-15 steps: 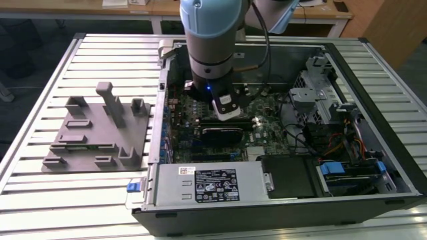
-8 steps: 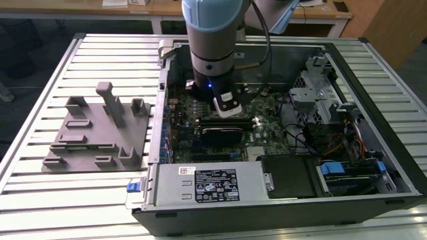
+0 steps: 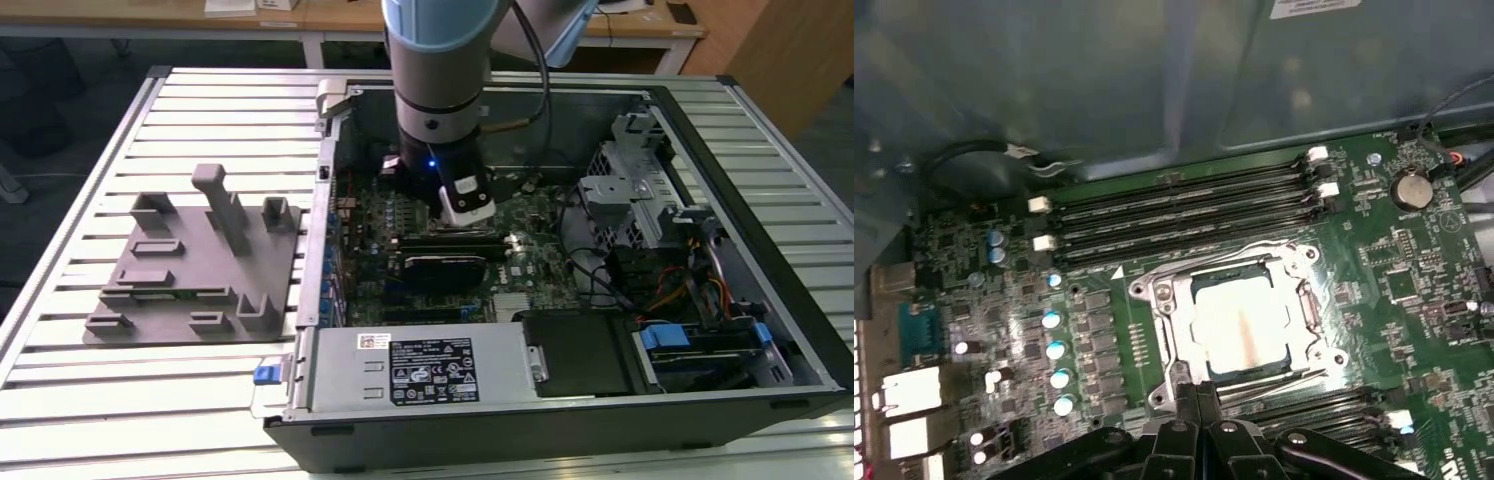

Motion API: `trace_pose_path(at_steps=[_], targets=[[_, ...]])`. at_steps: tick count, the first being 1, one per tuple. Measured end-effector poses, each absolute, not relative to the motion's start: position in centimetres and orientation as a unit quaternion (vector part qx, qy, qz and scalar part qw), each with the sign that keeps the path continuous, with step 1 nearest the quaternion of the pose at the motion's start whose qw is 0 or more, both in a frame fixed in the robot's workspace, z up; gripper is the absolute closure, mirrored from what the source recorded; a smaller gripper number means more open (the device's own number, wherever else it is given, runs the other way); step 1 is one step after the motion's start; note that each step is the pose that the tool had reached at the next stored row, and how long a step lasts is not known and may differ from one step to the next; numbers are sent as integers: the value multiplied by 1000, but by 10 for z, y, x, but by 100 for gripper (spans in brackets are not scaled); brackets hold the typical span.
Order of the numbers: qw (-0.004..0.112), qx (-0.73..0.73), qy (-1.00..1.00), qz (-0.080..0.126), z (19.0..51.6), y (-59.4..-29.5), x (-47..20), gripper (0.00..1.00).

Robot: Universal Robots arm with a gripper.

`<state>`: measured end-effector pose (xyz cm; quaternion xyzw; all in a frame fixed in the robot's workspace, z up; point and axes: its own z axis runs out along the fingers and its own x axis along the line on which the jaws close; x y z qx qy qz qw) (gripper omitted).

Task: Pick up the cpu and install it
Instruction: 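Install the second cpu locking lever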

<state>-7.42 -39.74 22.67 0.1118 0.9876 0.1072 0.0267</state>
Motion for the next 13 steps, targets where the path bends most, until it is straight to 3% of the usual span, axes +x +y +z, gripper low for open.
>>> trace_pose_path(at_steps=[13], targets=[[30,111,990,78,225,-380,-53,89]])
